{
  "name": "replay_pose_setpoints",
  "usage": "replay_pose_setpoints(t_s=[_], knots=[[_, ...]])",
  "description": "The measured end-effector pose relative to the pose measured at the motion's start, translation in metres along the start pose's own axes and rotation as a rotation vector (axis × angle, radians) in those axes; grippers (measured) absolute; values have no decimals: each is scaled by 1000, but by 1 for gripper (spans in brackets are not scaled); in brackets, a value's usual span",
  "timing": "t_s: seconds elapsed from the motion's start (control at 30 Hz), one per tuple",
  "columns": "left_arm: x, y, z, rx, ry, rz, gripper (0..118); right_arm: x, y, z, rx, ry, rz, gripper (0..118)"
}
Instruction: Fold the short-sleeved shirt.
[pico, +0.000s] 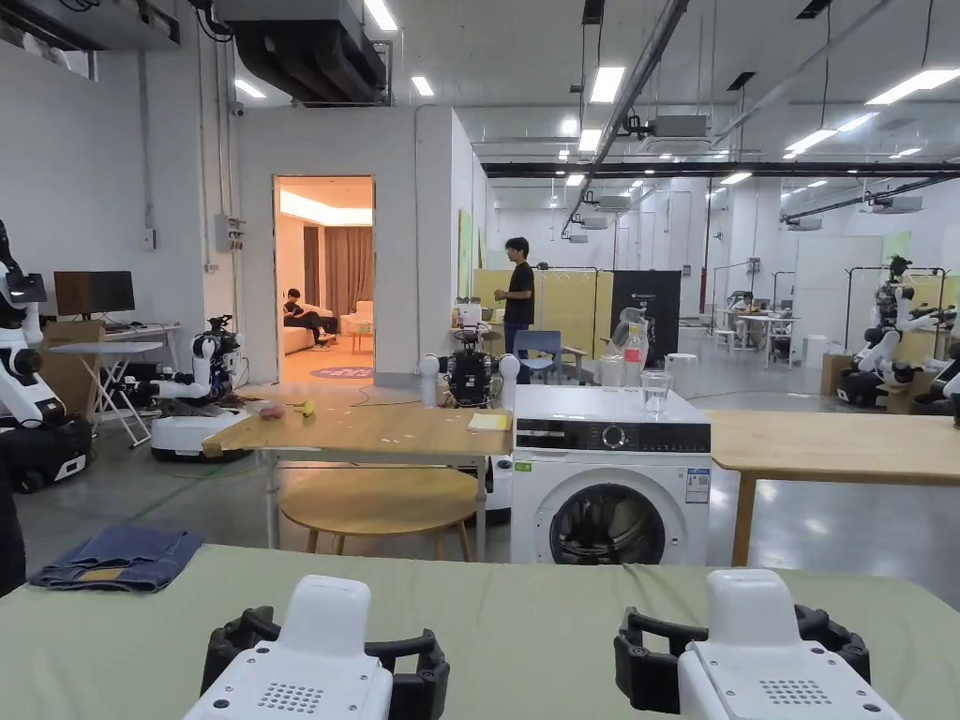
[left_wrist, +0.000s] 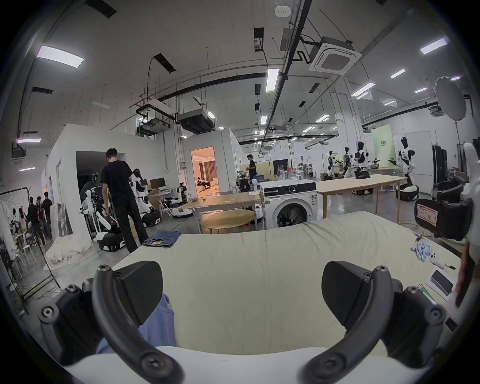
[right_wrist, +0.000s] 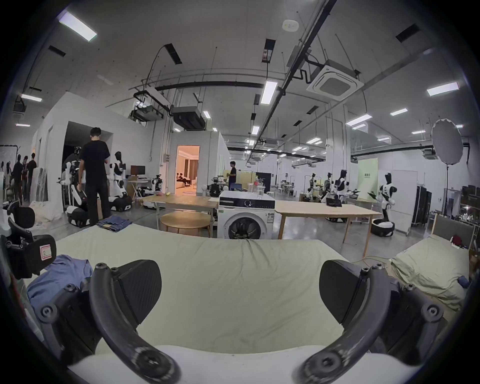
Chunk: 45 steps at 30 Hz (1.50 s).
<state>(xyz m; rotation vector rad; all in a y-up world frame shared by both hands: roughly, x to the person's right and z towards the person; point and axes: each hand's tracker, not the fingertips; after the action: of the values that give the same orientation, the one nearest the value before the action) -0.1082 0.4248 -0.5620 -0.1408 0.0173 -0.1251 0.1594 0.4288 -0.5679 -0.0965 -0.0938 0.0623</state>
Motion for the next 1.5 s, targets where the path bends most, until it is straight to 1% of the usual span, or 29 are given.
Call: replay_pose_setpoints(t_s=[0.1,0.43,0.83,1.07,1.17,1.3,1.4,1.43,1.47,1.5], knots=[[0,1,1,7,2,6,118,-1,2,1,3,-1,15,118],[4,-2,1,2,-3,-9,118,4,-3,-1,-28,18,-32,118],[7,-3,2,-1,-4,-4,118,8,-6,0,-30,12,-39,118],[4,-3,2,10,-14,29,118,9,-8,0,-29,11,-43,118],[2,-4,2,24,-20,53,118,10,-9,1,-27,24,-55,118],[3,-4,2,21,-29,49,118,9,-10,0,-29,17,-40,118],[4,-4,2,17,-30,62,118,9,-12,1,-33,33,-54,118],[5,-4,2,16,-34,64,115,9,-12,1,-38,25,-53,112],[6,-4,3,15,-31,62,97,9,-12,2,-41,19,-47,90],[7,-4,4,14,-29,58,29,10,-13,4,-37,20,-46,27]])
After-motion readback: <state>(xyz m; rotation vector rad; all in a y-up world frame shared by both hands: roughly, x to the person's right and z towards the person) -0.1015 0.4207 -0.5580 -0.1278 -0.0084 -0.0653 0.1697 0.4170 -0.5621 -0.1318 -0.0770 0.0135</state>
